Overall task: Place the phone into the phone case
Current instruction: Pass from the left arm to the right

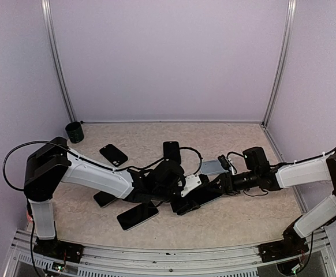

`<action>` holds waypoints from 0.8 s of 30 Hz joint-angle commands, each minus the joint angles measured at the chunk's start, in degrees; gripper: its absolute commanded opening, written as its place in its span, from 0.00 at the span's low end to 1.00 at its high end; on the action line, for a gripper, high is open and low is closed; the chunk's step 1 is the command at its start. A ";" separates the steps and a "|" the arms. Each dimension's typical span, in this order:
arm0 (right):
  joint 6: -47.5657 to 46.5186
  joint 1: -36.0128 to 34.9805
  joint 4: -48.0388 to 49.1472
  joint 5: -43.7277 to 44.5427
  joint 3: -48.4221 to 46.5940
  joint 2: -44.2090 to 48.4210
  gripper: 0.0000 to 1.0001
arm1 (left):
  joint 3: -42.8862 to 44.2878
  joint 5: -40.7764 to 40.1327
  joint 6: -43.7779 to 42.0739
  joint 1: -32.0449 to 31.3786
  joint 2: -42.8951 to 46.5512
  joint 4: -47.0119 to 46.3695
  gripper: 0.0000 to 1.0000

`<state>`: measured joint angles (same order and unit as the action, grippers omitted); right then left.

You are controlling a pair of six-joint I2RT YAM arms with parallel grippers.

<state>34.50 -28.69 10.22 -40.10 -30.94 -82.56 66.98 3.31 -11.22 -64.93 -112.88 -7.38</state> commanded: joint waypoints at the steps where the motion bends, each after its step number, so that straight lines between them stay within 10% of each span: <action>1: 0.69 -0.15 2.99 -2.79 0.79 -1.08 0.53 | 0.26 -0.72 -0.75 -0.49 2.58 -4.09 0.57; 17: 1.83 -0.32 5.91 -5.93 1.76 -1.82 0.10 | 0.17 -1.80 -0.91 -0.92 2.83 -4.75 0.60; 24: 2.07 -0.32 5.58 -6.05 0.87 -0.56 0.00 | -1.95 -2.57 -0.20 -0.79 4.38 -6.51 0.88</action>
<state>37.12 -28.75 14.61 -44.97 -29.39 -84.27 66.52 0.97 -11.99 -65.56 -111.61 -9.96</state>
